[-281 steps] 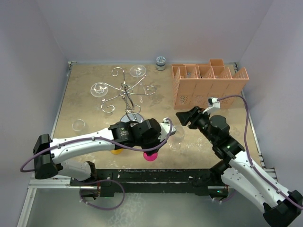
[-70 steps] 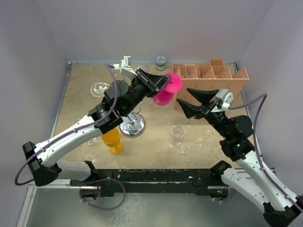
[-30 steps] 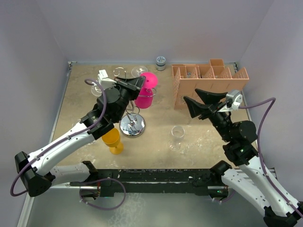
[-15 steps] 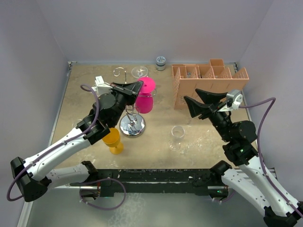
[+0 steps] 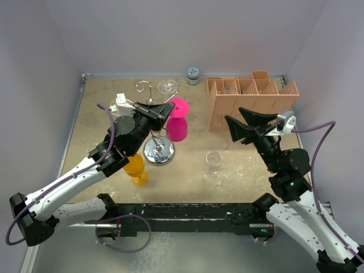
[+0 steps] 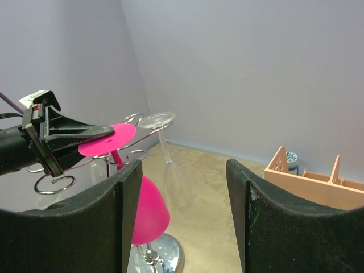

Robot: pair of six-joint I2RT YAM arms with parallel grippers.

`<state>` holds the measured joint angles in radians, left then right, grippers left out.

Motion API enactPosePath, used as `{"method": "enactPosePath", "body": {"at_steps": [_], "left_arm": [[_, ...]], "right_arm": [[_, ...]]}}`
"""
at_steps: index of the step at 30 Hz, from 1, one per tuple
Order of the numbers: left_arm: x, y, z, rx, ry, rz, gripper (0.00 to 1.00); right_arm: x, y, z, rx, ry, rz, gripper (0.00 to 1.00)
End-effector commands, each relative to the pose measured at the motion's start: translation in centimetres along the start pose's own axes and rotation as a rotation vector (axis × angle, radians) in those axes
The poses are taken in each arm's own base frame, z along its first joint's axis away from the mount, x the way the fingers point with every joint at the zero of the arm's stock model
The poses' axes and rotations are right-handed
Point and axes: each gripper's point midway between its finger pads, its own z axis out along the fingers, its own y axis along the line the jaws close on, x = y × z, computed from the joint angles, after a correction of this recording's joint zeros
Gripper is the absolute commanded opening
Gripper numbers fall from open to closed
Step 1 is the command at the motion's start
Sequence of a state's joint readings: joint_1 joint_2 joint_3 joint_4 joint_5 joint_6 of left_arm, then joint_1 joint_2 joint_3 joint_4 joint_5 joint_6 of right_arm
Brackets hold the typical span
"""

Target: Place the wine glass upside down on the wine glass rack

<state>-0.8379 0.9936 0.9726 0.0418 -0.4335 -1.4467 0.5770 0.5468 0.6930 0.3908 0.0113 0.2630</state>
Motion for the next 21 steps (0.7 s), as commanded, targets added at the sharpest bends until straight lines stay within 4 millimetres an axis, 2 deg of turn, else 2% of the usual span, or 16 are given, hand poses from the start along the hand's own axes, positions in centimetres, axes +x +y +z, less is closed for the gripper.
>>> {"method": "enactPosePath", "body": {"at_steps": [1,6,10,16,21], "left_arm": [[0.6,-3.5,-0.3,0.088,0.058,0.020,0.00],[1.9,-3.5,0.8,0.085,0.095,0.035,0.00],[1.9,-3.6,1.6,0.078,0.081,0.067,0.00],[0.9,-3.6,2.5,0.052,0.018,0.117,0.00],[-0.3,-2.7,2.9,0.007,-0.049,0.165,0.00]], "right_arm": [[-0.6,-0.4,-0.1,0.028,-0.029,0.025,0.63],[-0.2,-0.6,-0.2,0.039,-0.022,0.041,0.63],[-0.1,-0.6,-0.2,0.041,-0.024,0.047,0.63],[-0.1,-0.5,-0.2,0.037,-0.023,0.055,0.62],[0.1,-0.5,-0.2,0.038,-0.018,0.058,0.63]]}}
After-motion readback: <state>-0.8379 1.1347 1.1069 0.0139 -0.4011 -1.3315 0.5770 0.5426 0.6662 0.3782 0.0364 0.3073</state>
